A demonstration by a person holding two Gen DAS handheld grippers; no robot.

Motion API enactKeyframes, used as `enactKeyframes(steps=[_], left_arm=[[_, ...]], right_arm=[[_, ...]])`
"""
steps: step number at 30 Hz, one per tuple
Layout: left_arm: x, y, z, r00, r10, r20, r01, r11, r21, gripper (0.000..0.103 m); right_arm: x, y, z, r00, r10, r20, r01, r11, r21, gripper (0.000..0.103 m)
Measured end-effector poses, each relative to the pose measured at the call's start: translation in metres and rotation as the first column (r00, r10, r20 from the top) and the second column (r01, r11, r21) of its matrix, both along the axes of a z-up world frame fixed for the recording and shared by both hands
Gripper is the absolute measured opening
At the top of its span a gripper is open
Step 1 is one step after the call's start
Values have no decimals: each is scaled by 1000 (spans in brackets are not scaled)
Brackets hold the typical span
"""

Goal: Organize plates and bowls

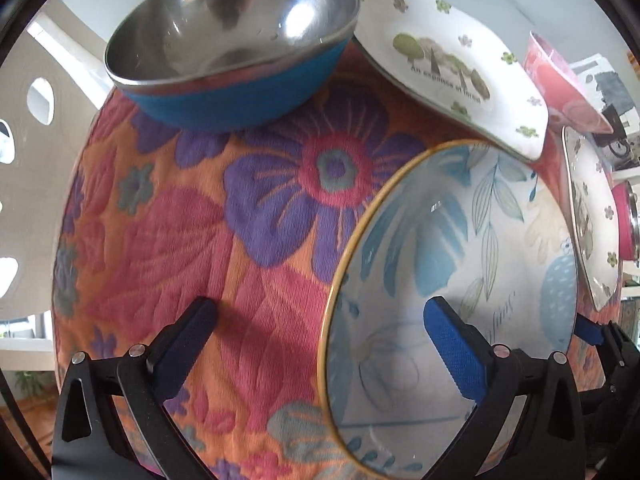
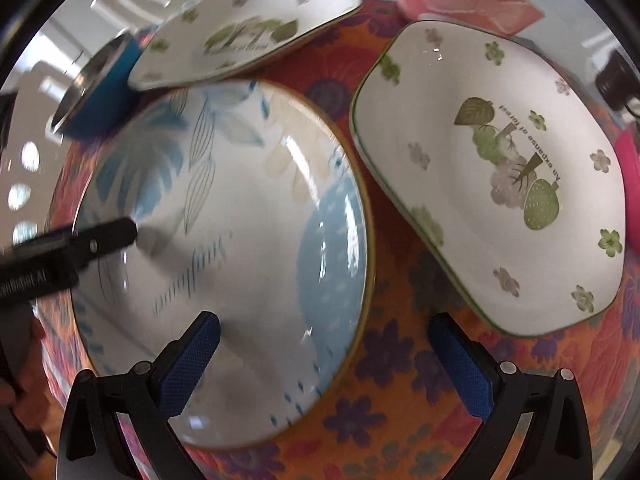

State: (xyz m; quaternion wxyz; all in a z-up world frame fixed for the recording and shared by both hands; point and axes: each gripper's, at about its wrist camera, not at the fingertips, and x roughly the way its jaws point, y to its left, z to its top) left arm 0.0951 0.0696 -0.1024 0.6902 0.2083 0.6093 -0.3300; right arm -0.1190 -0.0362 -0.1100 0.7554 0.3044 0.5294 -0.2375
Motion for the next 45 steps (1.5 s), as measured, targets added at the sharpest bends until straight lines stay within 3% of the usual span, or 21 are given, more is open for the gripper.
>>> enactKeyframes(steps=[6, 11, 13, 14, 16, 17, 18, 20, 28, 45], left_arm=[[5, -6, 3, 999, -26, 24, 26, 999, -19, 103], [-5, -25, 7, 996, -86, 17, 86, 996, -4, 102], [-5, -29, 9, 995, -98, 22, 98, 995, -7, 96], [-7, -31, 12, 994, -106, 26, 107, 994, -15, 87], [-11, -35, 19, 991, -130, 31, 131, 991, -34, 72], [-13, -37, 22, 989, -145, 31, 147, 988, -42, 60], [-16, -40, 25, 987, -160, 27, 162, 985, -54, 50], [-22, -47, 29, 983, -179, 33, 181, 982, -58, 42], [-34, -43, 34, 982, -185, 29, 185, 983, -18, 41], [-91, 39, 39, 999, -35, 20, 34, 998, 47, 41]], right_arm=[[0, -7, 2, 993, -109, 50, 111, 993, -28, 103], [10, -21, 6, 994, -109, 14, 109, 994, 4, 103], [14, -22, 8, 996, -91, 22, 91, 996, -2, 95], [19, -23, 13, 997, -72, 33, 72, 997, -4, 90], [22, -22, 19, 997, -53, 52, 53, 999, -1, 65], [23, -25, 22, 997, -44, 65, 43, 999, 6, 58], [22, -26, 25, 997, -40, 67, 39, 999, 8, 57], [24, -29, 26, 996, -59, 65, 58, 998, 20, 54], [13, -23, 27, 998, 12, 61, -14, 1000, 24, 50], [-11, 40, 13, 988, 148, 43, -150, 988, 46, 50]])
